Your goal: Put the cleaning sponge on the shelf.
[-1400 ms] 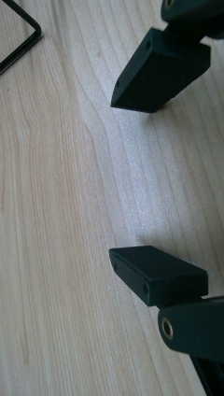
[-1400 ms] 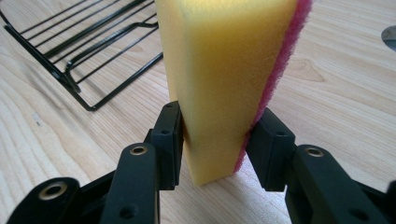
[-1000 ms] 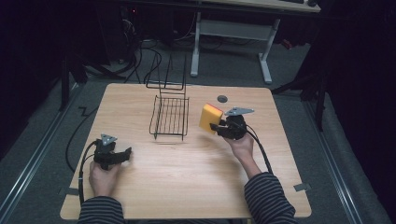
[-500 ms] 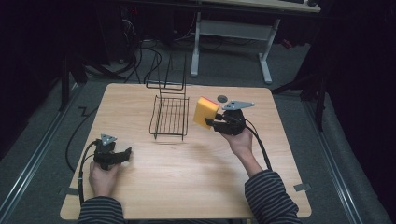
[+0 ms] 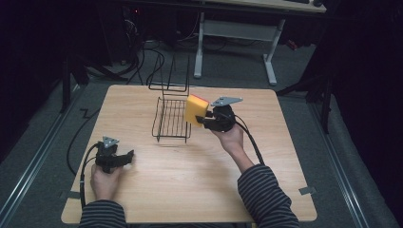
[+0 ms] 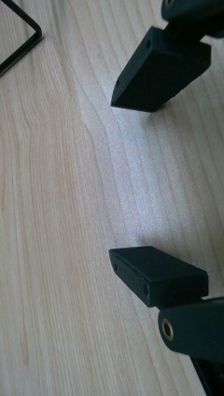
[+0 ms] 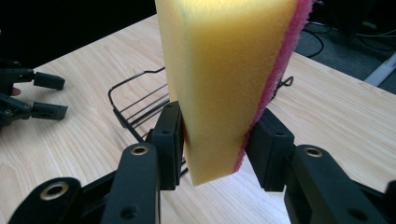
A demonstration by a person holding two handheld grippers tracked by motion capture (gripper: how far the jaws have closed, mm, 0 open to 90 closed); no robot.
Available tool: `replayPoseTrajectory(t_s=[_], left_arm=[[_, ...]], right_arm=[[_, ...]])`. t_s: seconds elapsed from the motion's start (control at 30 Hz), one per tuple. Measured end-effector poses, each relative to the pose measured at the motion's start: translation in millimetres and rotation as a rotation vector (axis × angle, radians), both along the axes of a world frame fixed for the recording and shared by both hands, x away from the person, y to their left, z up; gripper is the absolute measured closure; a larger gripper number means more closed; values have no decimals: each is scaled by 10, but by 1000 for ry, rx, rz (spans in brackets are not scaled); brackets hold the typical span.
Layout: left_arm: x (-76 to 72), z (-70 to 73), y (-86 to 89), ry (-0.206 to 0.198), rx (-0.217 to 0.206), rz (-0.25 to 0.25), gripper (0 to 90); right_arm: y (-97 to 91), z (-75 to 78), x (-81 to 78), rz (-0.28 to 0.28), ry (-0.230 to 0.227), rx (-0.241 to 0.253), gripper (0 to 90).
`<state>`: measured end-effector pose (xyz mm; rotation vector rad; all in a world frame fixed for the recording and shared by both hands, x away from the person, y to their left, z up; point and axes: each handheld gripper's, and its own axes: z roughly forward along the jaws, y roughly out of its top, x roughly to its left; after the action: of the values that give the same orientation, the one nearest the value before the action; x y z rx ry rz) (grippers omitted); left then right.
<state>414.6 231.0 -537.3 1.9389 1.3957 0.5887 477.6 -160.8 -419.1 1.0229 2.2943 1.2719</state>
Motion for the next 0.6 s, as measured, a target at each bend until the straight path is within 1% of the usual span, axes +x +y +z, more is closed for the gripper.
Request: replayPoseTrajectory(t_s=[0.13,0.3,0.37,0.47,0.57,0.6], left_arm=[[0,0,1,0,0,0,231],[0,0,1,0,-1,0,231],[1,1,4,1,0,-1,231],[1,1,5,1,0,-2,232],[1,1,5,1,-1,-1,231],[1,1,4,0,0,-1,231]], right_arm=[[110,-42,59,-1,-5,-26,596],[232,-85,128,-11,4,-27,597],[287,-110,157,-3,6,-29,597],[373,-163,202,-3,13,-44,596],[426,-209,235,-7,25,-44,596],[442,-229,252,-4,20,-42,596]])
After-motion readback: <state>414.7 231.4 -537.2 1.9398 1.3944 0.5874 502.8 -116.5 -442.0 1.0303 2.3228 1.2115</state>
